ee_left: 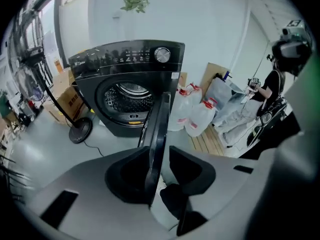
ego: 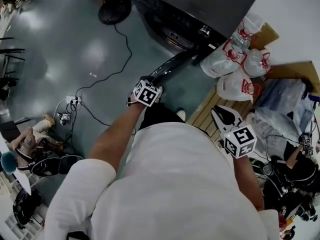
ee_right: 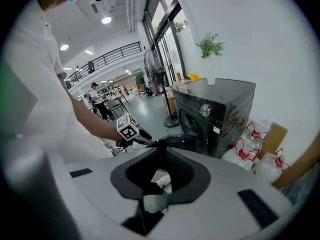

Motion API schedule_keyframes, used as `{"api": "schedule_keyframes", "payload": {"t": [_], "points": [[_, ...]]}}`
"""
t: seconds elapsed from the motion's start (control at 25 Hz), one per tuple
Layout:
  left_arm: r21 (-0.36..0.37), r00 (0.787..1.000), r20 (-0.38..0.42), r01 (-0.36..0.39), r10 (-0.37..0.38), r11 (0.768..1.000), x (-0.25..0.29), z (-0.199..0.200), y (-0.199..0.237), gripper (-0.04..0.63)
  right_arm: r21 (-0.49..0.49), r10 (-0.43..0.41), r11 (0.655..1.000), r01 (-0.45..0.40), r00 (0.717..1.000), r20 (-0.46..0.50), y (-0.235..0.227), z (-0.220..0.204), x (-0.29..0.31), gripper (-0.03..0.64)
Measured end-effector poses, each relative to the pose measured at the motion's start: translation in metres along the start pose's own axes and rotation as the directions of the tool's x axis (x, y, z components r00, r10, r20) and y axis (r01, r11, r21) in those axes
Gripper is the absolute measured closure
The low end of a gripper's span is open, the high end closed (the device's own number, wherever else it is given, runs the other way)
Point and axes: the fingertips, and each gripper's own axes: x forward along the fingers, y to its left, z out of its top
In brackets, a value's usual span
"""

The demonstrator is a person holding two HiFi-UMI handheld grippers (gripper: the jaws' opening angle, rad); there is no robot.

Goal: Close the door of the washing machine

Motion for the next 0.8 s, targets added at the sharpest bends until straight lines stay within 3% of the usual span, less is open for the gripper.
{"api": "schedule_keyframes", "payload": {"t": [0.32, 0.8], "points": [[0.064, 0.997, -0.07, 0.017, -0.012, 0.998, 0.027, -0.002, 0.0, 0.465, 0.038, -0.017, 0.999, 0.019, 0.999, -0.046, -0.007, 0.017, 0.019, 0.555], [0.132, 0.995, -0.081, 0.065, -0.055, 0.989, 0.028, -0.001, 0.014, 0.468, 0.06, -0.021, 0.998, 0.024, 0.998, -0.052, -0.006, 0.04, 0.047, 0.561]]}}
